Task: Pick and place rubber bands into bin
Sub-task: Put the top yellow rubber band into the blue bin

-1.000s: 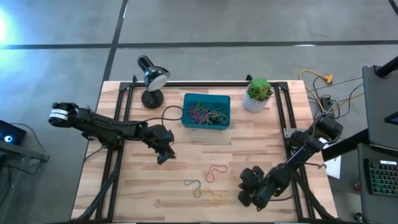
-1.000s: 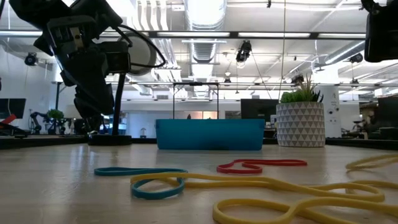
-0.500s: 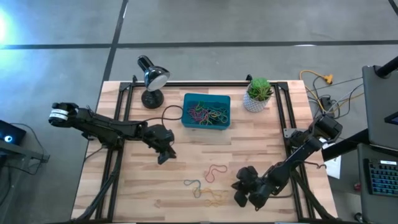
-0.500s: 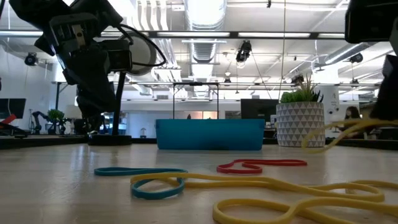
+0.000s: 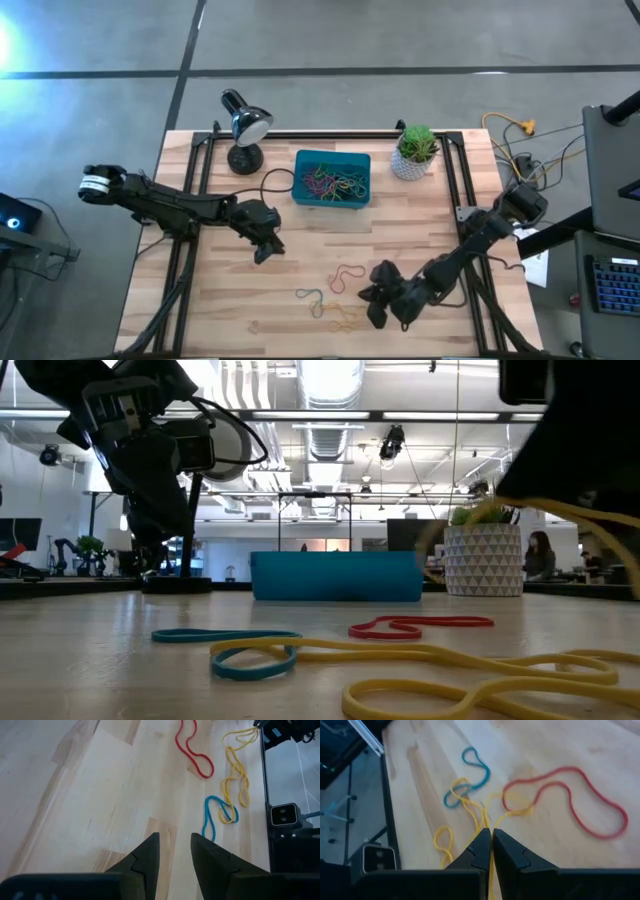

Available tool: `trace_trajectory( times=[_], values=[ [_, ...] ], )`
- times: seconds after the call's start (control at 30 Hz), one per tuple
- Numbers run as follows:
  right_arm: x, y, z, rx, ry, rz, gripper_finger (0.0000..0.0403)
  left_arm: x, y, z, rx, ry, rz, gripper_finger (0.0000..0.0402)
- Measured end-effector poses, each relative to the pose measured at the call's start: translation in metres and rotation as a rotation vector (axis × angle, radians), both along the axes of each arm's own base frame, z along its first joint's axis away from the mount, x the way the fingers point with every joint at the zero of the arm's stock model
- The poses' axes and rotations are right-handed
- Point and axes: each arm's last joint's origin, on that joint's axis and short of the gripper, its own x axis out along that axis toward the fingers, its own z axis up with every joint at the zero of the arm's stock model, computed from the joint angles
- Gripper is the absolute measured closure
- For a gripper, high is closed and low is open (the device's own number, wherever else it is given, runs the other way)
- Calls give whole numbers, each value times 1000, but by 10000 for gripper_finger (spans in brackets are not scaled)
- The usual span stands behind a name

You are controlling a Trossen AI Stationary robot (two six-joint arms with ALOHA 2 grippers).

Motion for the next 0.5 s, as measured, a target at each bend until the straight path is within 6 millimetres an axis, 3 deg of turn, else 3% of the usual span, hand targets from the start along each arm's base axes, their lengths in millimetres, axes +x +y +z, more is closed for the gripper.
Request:
trace_trajectory(
  times=[0.5],
  values=[
    [35, -28, 15, -44, -167, -16, 395, 0, 0, 0, 39, -17, -34, 307]
  ],
)
